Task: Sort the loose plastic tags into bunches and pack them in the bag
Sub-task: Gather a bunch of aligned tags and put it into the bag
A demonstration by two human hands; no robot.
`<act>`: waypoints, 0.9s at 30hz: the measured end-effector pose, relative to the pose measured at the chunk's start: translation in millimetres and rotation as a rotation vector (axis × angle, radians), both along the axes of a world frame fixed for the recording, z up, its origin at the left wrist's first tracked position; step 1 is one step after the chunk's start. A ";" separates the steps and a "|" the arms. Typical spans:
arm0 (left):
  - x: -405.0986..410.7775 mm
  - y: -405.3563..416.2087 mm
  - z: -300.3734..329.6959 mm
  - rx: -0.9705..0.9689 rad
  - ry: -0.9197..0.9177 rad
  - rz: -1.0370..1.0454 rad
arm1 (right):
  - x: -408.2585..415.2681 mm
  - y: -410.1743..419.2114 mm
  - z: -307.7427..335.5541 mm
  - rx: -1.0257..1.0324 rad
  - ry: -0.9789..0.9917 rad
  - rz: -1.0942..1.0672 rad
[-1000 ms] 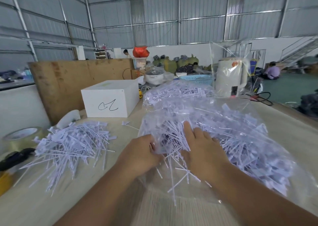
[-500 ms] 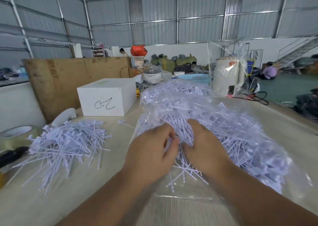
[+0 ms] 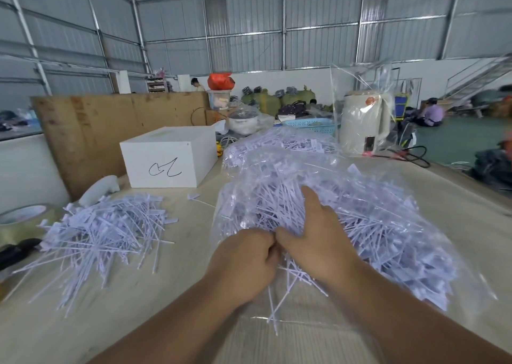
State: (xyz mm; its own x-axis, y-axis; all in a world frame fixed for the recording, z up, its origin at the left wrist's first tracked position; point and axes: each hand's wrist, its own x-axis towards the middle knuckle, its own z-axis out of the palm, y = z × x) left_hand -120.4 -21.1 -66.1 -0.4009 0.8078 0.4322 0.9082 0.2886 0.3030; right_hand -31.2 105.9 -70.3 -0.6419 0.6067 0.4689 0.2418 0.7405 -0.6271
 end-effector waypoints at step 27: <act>-0.6 4.8 -2.2 0.048 -0.145 -0.134 | 3.2 -15.5 13.6 -0.293 0.039 0.133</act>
